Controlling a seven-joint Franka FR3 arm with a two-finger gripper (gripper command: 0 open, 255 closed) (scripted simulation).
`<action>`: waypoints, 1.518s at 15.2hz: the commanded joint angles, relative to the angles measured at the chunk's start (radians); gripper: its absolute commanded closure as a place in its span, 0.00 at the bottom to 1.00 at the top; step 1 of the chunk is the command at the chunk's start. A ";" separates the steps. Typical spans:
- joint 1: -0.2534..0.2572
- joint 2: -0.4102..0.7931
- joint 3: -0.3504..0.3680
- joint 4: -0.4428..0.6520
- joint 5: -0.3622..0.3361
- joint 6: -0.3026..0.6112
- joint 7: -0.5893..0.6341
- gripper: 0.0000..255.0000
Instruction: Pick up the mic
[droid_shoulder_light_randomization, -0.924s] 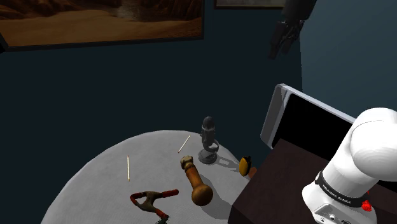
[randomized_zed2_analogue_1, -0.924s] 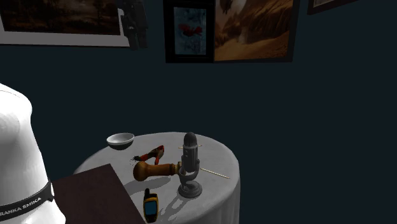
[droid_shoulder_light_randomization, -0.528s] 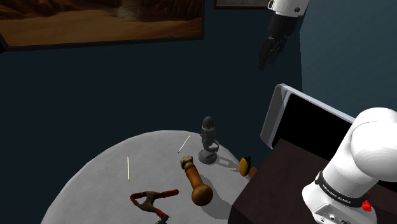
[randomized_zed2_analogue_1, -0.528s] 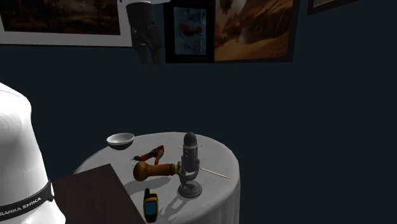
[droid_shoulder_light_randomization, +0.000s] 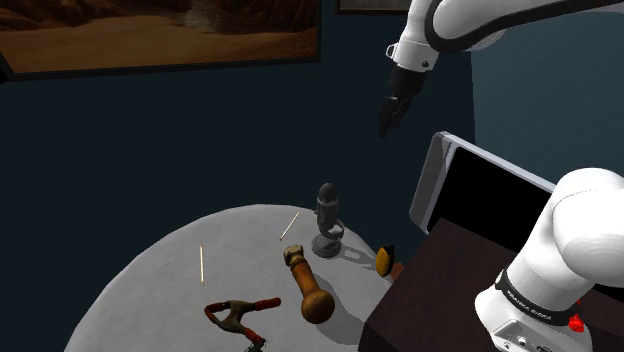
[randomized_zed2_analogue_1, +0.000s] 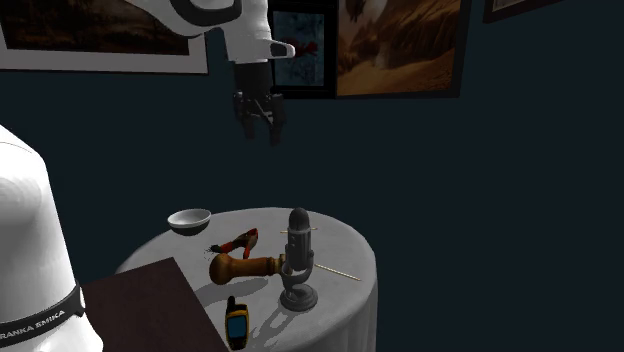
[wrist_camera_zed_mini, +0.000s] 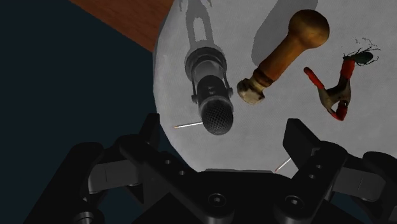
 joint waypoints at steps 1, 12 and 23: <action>0.017 0.058 -0.020 -0.011 0.015 0.070 -0.044 0.00; 0.133 0.451 -0.102 0.044 0.207 0.381 -0.344 0.00; 0.151 0.767 -0.065 0.163 0.455 0.528 -0.619 0.00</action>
